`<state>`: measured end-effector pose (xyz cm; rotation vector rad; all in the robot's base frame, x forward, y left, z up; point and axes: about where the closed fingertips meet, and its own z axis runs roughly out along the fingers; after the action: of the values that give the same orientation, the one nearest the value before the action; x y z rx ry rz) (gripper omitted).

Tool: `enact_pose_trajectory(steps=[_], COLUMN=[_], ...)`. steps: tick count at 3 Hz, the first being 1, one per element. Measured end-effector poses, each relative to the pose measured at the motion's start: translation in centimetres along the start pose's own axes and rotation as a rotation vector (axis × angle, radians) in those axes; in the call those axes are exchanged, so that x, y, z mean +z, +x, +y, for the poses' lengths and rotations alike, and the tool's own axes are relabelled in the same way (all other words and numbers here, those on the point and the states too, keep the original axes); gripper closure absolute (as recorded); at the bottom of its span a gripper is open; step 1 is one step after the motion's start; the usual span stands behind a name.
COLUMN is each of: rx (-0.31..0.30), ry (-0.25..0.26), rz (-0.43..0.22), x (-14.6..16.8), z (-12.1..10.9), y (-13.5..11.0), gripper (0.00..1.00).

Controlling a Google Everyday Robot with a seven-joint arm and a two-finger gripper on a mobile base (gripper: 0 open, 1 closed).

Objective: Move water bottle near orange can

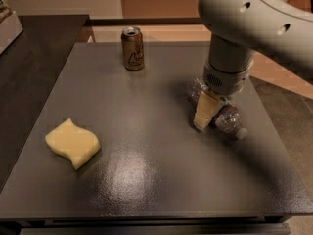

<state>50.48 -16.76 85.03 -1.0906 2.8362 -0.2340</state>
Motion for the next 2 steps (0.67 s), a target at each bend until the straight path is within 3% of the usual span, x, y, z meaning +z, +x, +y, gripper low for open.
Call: enact_pose_trajectory(steps=[2], rx=[-0.005], ry=[-0.027], rz=[0.001], x=[-0.13], z=[-0.4], y=[-0.44], gripper=[0.65])
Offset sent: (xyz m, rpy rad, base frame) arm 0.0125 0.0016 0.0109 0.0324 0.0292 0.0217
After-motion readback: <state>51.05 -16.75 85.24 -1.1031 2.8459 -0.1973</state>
